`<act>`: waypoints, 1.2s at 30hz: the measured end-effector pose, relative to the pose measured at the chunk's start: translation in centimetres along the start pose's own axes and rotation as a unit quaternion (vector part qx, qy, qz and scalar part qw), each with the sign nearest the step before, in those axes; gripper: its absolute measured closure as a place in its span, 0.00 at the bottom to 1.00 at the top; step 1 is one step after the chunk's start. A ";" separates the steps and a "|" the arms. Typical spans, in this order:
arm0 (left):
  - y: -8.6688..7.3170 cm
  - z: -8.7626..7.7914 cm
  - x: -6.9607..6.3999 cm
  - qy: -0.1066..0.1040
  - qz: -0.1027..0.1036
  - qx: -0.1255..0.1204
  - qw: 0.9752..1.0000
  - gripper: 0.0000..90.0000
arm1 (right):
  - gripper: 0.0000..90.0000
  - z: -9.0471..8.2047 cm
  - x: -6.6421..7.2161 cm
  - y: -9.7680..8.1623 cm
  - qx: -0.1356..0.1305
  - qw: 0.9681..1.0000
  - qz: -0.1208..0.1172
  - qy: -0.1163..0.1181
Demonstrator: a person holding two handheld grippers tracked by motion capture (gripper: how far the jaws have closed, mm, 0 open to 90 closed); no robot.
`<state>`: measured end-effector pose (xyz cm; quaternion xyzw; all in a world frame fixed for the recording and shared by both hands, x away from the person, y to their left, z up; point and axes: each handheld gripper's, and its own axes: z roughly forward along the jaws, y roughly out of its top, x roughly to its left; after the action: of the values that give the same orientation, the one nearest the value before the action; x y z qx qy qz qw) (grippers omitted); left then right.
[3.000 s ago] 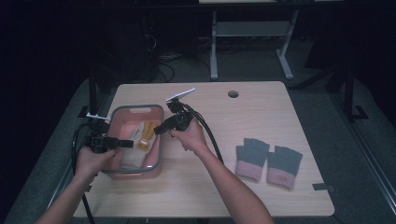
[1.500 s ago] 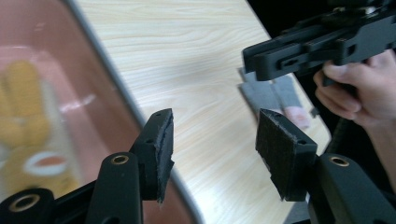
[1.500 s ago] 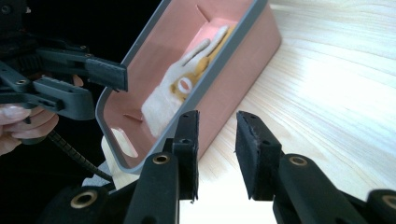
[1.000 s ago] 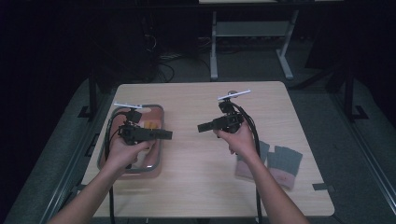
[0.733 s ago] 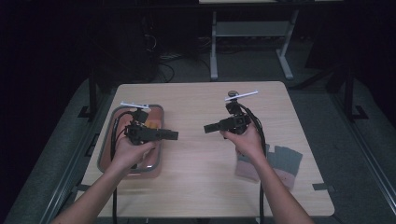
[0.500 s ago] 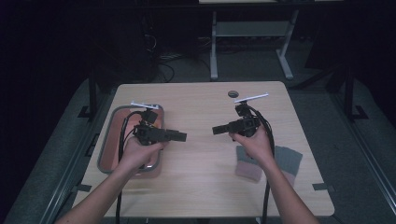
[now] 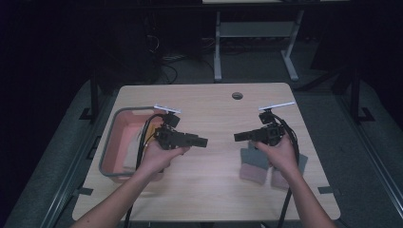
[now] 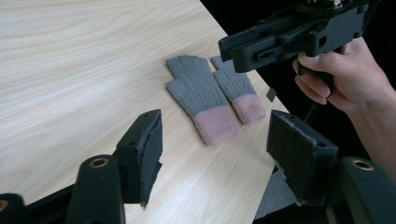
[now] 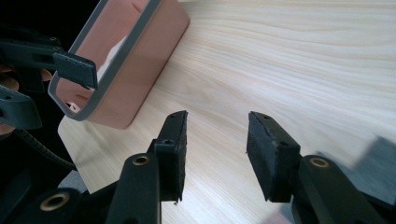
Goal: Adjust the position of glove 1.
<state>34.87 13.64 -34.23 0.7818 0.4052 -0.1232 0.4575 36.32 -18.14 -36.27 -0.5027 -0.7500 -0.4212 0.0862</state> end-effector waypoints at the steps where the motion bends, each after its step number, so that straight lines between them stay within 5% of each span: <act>1: 0.0 0.0 0.0 0.000 0.000 0.000 1.000 0.39 | 0.64 0.0 0.0 0.0 0.000 1.000 0.000 0.000; 22: -0.1 5.4 -2.4 -0.011 0.030 0.016 0.999 0.31 | 0.58 -4.1 -3.8 -4.2 -0.008 0.998 0.017 -0.053; 36: -0.7 8.3 -3.4 -0.016 0.048 0.025 0.998 0.31 | 0.58 -5.6 -5.9 -6.9 0.004 0.994 0.024 -0.103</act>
<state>33.65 5.26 -37.29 0.8095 0.3562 -0.1237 0.4501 31.77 -27.20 -39.79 -0.5606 -0.7444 -0.3620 0.0207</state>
